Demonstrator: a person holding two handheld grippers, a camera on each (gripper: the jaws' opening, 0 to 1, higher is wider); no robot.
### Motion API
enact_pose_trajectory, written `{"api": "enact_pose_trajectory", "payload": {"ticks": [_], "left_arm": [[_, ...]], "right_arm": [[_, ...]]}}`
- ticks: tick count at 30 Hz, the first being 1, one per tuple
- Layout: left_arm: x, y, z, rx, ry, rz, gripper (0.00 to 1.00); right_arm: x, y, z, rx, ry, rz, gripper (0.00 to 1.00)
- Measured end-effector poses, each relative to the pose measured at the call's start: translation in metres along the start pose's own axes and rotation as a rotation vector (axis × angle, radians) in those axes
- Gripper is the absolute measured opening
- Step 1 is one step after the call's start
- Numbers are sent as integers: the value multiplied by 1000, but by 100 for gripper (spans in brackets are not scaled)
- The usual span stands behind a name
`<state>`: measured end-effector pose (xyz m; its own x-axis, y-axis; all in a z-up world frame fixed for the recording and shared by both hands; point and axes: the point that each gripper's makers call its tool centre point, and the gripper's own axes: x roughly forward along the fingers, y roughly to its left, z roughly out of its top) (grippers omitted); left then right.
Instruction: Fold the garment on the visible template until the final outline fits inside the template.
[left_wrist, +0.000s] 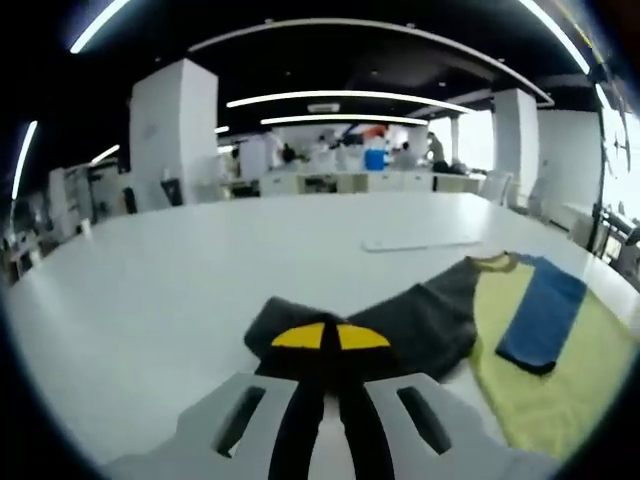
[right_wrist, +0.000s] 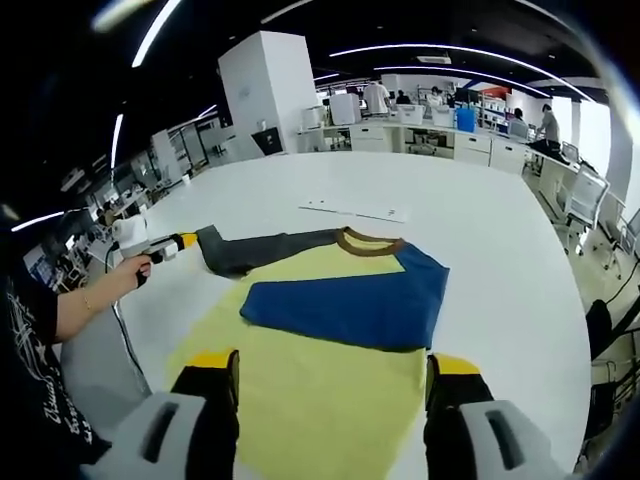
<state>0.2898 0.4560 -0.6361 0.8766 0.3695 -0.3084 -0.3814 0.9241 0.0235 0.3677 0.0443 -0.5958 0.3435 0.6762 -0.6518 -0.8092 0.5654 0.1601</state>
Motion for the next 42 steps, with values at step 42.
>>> {"api": "enact_pose_trajectory", "payload": {"ticks": [42], "left_arm": [[24,-154,64,-50,-104,-263,0]], "right_arm": [[-19,-2,-24,-40,0,22,98]]}}
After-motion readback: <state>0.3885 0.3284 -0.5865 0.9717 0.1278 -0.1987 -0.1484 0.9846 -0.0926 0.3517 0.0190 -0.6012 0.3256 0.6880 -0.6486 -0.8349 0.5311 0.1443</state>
